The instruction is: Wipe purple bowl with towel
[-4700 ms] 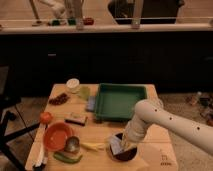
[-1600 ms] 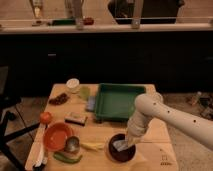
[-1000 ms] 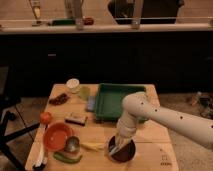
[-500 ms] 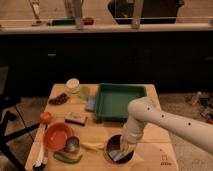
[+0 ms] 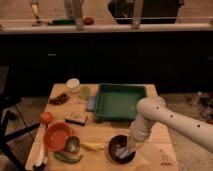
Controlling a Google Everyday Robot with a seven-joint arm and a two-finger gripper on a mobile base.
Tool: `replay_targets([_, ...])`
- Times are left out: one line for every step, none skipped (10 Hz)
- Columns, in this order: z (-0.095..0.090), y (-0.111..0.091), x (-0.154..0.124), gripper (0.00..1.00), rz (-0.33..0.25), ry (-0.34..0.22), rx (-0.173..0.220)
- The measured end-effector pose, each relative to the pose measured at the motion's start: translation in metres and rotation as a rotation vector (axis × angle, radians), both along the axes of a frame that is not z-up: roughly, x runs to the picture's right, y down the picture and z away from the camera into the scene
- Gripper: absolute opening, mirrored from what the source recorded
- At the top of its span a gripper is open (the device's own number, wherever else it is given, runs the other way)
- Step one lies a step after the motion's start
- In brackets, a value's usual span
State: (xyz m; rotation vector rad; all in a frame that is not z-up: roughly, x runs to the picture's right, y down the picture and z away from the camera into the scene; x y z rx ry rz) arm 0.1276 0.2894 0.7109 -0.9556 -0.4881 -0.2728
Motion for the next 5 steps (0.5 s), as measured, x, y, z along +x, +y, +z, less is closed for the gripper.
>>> replay_targets([0.004, -0.005, 0.001, 0.04, 0.007, 0.002, 0.009])
replay_targets([0.01, -0.012, 0.0, 0.04, 0.01, 0.0, 0.015])
replay_targets([0.014, -0.017, -0.005, 0.04, 0.006, -0.009, 0.02])
replay_targets([0.015, -0.019, -0.009, 0.04, 0.004, -0.017, 0.022])
replay_targets([0.016, -0.019, -0.012, 0.04, 0.004, -0.028, 0.023])
